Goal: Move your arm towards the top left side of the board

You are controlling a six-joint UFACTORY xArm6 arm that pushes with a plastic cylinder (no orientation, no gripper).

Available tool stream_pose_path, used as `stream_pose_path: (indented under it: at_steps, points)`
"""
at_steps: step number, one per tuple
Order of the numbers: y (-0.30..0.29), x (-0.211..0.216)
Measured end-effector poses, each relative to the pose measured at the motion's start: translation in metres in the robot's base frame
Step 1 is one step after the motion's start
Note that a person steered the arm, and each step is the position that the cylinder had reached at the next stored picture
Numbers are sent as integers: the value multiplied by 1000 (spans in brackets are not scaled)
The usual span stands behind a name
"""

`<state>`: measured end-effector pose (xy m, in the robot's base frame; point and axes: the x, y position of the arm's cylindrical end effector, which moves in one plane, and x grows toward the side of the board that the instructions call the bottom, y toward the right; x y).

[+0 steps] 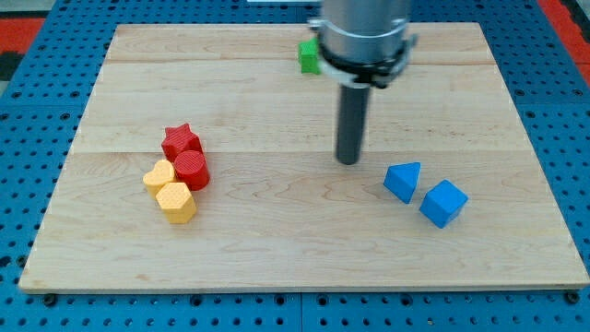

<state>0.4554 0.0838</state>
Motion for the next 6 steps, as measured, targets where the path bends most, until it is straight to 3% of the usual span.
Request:
stream_pose_path:
  at_steps: [3, 6]
  points:
    - [50, 36]
    - [37, 31]
